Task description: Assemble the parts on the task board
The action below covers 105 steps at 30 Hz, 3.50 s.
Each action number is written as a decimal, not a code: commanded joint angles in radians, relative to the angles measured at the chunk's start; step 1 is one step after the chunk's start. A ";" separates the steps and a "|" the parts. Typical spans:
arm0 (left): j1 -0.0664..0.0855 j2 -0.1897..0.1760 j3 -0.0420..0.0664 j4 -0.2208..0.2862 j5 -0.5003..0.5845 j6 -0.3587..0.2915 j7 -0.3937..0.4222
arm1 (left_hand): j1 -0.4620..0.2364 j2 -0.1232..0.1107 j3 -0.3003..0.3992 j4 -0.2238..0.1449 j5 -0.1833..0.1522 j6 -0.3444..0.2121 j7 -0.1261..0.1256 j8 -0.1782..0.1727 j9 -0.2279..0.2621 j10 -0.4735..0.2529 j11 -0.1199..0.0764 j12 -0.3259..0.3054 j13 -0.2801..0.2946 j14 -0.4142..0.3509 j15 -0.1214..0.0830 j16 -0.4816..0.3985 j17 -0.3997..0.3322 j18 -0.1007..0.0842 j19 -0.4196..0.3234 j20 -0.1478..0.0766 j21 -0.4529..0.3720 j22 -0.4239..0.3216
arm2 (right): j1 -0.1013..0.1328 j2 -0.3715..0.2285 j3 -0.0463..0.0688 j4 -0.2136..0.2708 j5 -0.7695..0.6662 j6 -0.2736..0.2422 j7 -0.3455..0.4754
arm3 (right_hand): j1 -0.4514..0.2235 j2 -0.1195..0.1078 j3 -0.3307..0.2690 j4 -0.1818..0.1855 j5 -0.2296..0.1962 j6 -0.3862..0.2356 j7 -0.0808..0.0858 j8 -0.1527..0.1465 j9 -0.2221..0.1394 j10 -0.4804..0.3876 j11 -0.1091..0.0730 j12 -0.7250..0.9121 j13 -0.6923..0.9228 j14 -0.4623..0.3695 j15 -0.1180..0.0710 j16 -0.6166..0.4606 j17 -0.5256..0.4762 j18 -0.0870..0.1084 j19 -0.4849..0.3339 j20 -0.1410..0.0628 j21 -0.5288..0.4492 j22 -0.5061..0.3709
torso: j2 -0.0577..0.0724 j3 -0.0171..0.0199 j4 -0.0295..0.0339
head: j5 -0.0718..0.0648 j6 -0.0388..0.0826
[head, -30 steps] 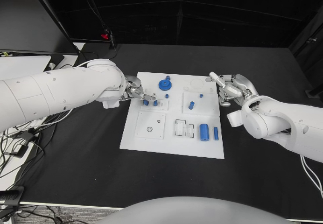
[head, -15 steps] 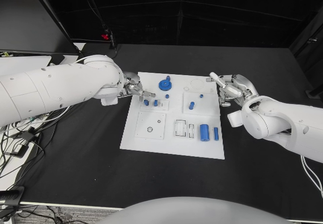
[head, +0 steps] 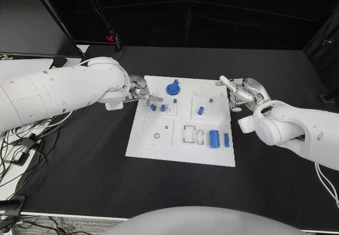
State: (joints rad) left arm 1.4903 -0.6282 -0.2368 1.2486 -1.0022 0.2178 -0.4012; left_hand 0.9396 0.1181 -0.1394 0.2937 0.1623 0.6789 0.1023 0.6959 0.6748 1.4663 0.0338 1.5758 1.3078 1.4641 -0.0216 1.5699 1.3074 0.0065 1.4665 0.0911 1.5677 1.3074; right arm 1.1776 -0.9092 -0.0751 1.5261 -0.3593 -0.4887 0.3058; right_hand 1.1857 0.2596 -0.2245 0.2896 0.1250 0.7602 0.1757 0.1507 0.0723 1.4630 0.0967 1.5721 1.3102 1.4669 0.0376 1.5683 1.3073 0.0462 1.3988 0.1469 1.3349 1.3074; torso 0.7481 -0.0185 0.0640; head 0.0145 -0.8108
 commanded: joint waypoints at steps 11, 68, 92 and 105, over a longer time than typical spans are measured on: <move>0.000 0.021 0.001 -0.010 0.012 0.041 -0.001 | -0.001 0.020 -0.006 -0.001 -0.002 -0.005 0.000 -0.006 -0.004 0.104 0.006 -0.005 0.263 0.107 0.004 0.001 0.263 -0.007 0.104 0.007 0.003 0.263 | 0.001 0.003 0.001 0.000 0.001 0.006 0.007 | 0.008 0.000 -0.006 0.000 0.005 -0.004 0.003 0.007 0.001 0.108 0.007 -0.001 0.261 0.104 0.007 0.002 0.263 0.017 -0.004 0.006 -0.005 0.162 | 0.000 -0.0004 0.0000 | -0.001 -0.002; -0.036 -0.066 0.000 0.033 0.043 -0.651 0.774 | 0.380 -0.065 -0.125 -0.003 0.146 -0.083 0.091 -0.209 -0.291 -0.775 0.103 -1.059 -0.693 0.107 0.094 0.001 0.263 0.015 0.029 0.080 -0.064 0.235 | 0.001 -0.027 0.001 0.024 -0.004 -0.017 0.025 | 0.019 0.000 -0.010 -0.001 0.010 0.005 0.006 0.017 0.003 0.108 0.011 -0.001 0.261 0.104 0.010 0.002 0.263 0.019 -0.008 0.008 -0.014 0.160 | 0.000 -0.0031 0.0029 | -0.007 0.040; -0.126 0.018 0.000 -0.049 -0.382 -0.786 0.822 | 0.642 -0.120 0.131 0.003 -0.054 0.198 0.061 -0.455 -0.540 -0.555 0.072 -1.214 -1.167 0.102 0.063 -0.004 0.253 -0.007 0.104 0.057 0.003 0.263 | 0.085 -0.055 0.003 0.021 -0.203 0.023 -0.047 | 0.051 0.017 -0.058 0.001 0.001 -0.016 -0.001 0.036 -0.001 0.030 0.001 -0.055 0.191 0.104 0.001 0.002 0.263 0.059 -0.122 0.002 -0.202 0.090 | -0.002 -0.0052 0.0030 | 0.008 0.070; -0.132 0.074 0.000 -0.087 -0.629 -0.774 0.699 | 0.684 -0.144 0.183 -0.004 -0.110 0.230 0.058 -0.531 -0.585 -0.564 0.074 -1.291 -1.245 0.107 0.058 0.001 0.263 -0.007 0.104 0.050 0.003 0.263 | 0.088 -0.037 0.003 0.020 -0.217 0.032 -0.048 | 0.051 0.017 -0.060 0.001 0.000 -0.017 -0.002 0.037 -0.001 0.030 0.000 -0.056 0.190 0.104 0.000 0.002 0.263 0.059 -0.121 0.001 -0.205 0.089 | -0.001 -0.0046 0.0013 | 0.003 0.085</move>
State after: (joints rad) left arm 1.3567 -0.5566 -0.2375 1.1657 -1.5389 -0.5434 0.3533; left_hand 1.6124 -0.0253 0.0399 0.2895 0.0577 0.9052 0.1596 0.1683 0.0912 0.9095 0.1090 0.2877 0.0639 1.4675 0.0421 1.5700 1.3073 0.0067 1.4648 0.1476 1.5678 1.3073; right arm 1.2640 -0.9466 -0.0732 1.5430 -0.5579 -0.4701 0.2556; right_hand 1.2293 0.2792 -0.2793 0.2891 0.1304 0.7508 0.1735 0.1820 0.0716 1.4632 0.1039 1.5208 1.3105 1.4668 0.0451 1.5683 1.3076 0.0934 1.2859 0.1486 1.1354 1.3073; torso 0.7461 -0.0236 0.0655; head 0.0183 -0.7282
